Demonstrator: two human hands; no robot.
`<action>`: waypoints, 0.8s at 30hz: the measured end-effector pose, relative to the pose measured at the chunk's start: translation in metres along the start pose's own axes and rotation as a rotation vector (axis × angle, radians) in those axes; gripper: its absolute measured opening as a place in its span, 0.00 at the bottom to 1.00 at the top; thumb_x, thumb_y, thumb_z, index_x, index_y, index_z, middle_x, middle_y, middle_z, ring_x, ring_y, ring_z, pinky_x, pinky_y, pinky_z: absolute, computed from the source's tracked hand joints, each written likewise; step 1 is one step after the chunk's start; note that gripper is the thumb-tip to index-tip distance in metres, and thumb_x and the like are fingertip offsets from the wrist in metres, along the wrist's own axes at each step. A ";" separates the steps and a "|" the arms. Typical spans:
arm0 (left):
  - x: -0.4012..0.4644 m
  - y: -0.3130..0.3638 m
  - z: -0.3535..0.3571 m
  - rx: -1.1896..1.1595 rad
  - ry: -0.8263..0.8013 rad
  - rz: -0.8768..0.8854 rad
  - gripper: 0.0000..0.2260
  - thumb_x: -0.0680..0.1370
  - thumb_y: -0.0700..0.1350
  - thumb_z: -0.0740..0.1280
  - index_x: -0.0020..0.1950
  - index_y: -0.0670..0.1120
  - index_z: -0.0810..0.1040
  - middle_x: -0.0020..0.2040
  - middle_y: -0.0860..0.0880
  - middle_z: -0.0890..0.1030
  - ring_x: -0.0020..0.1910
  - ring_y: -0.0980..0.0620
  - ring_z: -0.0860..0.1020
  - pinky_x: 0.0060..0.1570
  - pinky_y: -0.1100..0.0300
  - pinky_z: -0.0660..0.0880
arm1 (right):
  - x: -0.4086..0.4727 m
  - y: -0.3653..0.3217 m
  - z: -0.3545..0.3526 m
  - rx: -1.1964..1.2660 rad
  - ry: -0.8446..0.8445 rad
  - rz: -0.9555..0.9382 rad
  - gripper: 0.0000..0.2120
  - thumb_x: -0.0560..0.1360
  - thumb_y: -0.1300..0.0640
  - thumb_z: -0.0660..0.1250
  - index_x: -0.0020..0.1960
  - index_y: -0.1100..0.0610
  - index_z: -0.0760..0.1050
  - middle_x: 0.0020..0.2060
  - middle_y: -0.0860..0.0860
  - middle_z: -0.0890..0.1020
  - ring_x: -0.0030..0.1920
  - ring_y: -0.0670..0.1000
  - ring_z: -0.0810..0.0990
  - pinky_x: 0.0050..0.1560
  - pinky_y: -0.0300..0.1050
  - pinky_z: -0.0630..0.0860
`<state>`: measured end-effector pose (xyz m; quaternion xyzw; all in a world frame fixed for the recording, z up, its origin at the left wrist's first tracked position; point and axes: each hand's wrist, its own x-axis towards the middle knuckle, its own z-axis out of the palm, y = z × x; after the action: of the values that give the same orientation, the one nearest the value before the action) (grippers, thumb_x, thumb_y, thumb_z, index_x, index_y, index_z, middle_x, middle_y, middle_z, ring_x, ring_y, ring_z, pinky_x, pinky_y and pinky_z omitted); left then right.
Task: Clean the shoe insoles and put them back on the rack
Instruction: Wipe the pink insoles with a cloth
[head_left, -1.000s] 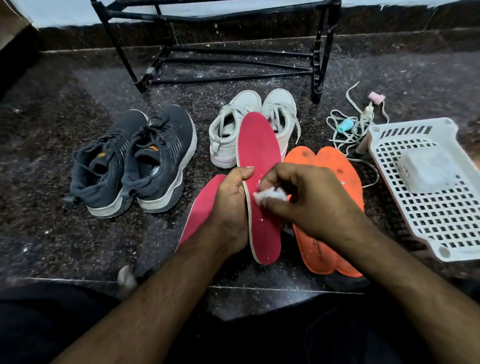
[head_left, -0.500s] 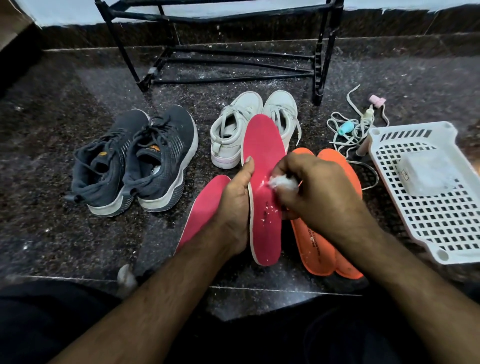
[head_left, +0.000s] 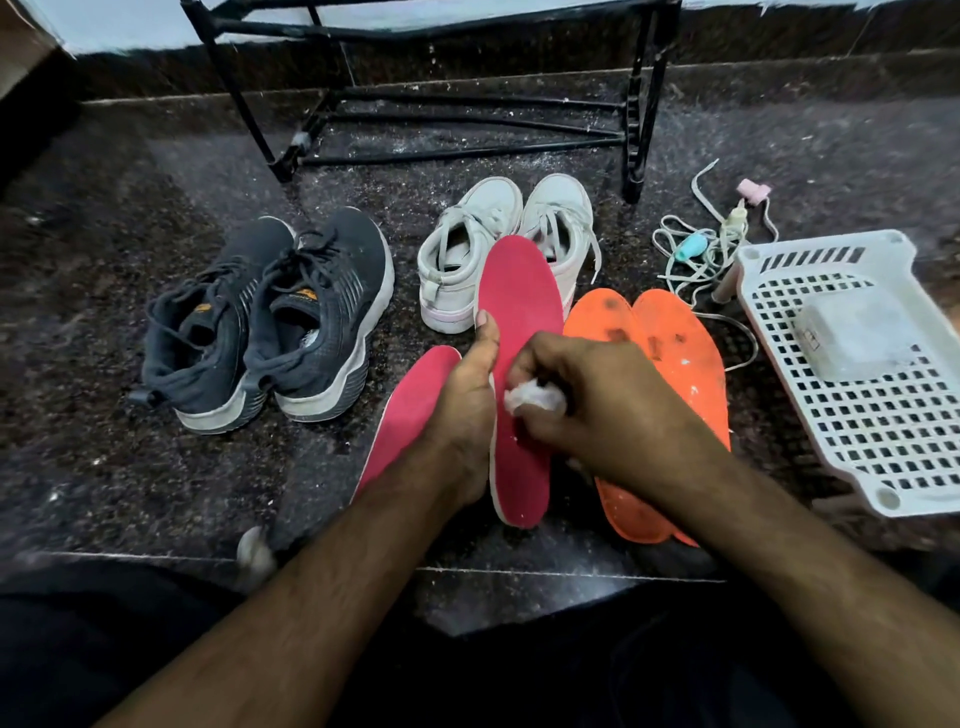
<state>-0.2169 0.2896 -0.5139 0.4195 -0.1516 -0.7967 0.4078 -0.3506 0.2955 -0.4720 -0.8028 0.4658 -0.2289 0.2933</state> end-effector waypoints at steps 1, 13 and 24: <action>0.000 0.000 0.001 0.002 -0.008 0.013 0.34 0.80 0.69 0.52 0.46 0.44 0.86 0.42 0.44 0.85 0.40 0.49 0.84 0.48 0.52 0.81 | 0.003 0.007 -0.005 -0.053 0.068 0.024 0.10 0.68 0.60 0.73 0.47 0.49 0.77 0.38 0.44 0.81 0.39 0.45 0.78 0.42 0.42 0.74; 0.000 -0.003 0.010 0.040 -0.013 0.052 0.30 0.80 0.67 0.49 0.55 0.47 0.80 0.43 0.46 0.84 0.42 0.50 0.82 0.49 0.49 0.79 | 0.011 0.012 -0.009 -0.238 0.185 0.022 0.10 0.67 0.63 0.70 0.47 0.54 0.75 0.38 0.50 0.81 0.42 0.54 0.78 0.42 0.49 0.70; 0.001 -0.002 0.008 0.019 -0.025 0.087 0.34 0.81 0.67 0.49 0.52 0.45 0.86 0.48 0.44 0.85 0.46 0.49 0.82 0.49 0.48 0.80 | 0.003 0.010 -0.021 0.034 0.163 0.096 0.08 0.69 0.62 0.74 0.44 0.52 0.78 0.33 0.44 0.82 0.33 0.41 0.80 0.36 0.37 0.75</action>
<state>-0.2243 0.2890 -0.5105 0.4066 -0.1825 -0.7818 0.4361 -0.3687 0.2833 -0.4640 -0.7532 0.5223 -0.2869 0.2787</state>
